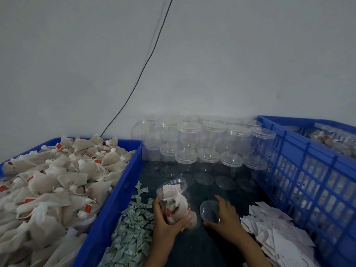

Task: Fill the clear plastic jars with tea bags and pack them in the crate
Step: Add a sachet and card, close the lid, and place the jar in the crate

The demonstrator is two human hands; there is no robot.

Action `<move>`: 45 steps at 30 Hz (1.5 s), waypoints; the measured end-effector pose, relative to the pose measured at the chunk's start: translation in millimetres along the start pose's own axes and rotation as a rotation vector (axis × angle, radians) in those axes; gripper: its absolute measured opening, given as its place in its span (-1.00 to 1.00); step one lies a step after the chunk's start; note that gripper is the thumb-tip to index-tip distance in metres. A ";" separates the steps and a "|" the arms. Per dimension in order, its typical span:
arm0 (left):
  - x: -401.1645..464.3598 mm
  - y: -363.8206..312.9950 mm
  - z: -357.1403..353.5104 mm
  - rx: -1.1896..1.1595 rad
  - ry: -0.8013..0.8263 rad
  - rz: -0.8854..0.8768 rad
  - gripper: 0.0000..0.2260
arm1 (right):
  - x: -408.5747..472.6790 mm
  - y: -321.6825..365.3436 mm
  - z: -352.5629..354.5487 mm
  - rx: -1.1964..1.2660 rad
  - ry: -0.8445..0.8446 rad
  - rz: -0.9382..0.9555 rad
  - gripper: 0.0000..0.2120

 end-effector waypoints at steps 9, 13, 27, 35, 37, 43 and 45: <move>-5.3 4.0 -11.8 0.118 0.170 -0.123 -0.03 | -15.4 21.6 24.6 0.611 0.033 0.263 0.21; -5.9 0.8 -12.2 0.186 0.190 -0.140 0.03 | -24.8 35.0 40.8 0.978 0.032 0.300 -0.02; -12.6 -20.0 -18.8 0.524 0.178 -0.350 -0.01 | -41.8 73.5 27.2 0.651 -0.090 0.616 -0.52; -9.1 -13.6 -18.3 0.394 0.260 -0.230 -0.01 | -36.0 77.6 31.0 0.636 -0.031 0.653 -0.54; -7.0 -14.9 -17.8 0.360 0.287 -0.223 -0.01 | -35.0 79.6 31.3 0.647 -0.015 0.650 -0.55; -6.7 -8.6 -10.0 0.232 0.189 -0.124 0.16 | -32.4 84.0 31.6 0.772 0.023 0.646 -0.62; -5.5 -6.4 -7.3 0.125 0.050 -0.036 0.18 | -30.6 81.4 31.8 0.909 -0.073 0.599 -0.66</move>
Point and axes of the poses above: each hand's wrist, its own x-axis towards the middle knuckle, its own z-axis out of the back of the hand, y = z × x, the point moved 3 cm from there along x, towards the middle knuckle, and after that the axes turned 12 degrees about x, right-handed, at the moved point
